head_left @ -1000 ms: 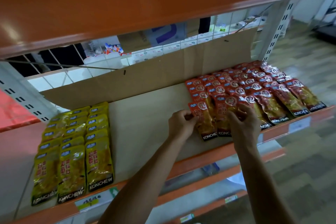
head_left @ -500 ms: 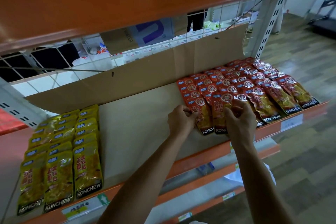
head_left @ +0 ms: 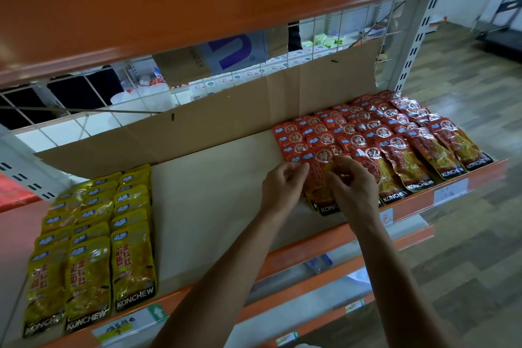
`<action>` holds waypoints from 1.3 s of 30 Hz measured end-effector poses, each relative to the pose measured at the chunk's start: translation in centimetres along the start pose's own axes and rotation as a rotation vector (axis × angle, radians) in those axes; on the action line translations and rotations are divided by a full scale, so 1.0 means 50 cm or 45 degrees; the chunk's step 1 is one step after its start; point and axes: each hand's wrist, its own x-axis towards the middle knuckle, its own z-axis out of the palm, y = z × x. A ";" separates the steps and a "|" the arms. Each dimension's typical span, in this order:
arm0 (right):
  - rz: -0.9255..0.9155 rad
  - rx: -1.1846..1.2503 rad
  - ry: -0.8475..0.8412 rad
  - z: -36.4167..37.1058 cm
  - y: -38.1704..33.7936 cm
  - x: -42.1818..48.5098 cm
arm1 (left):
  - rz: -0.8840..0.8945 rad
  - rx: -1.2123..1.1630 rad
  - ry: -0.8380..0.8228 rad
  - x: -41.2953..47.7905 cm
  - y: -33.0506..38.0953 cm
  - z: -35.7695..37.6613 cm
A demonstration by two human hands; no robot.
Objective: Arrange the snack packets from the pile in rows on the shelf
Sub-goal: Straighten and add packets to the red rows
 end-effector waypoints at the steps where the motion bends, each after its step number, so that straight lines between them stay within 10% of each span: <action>1: -0.010 -0.013 -0.017 0.001 0.000 -0.001 | -0.058 -0.080 -0.014 0.000 -0.002 0.000; 39: -0.284 -0.407 -0.067 0.084 -0.028 -0.059 | 0.101 0.517 0.148 -0.040 -0.014 -0.061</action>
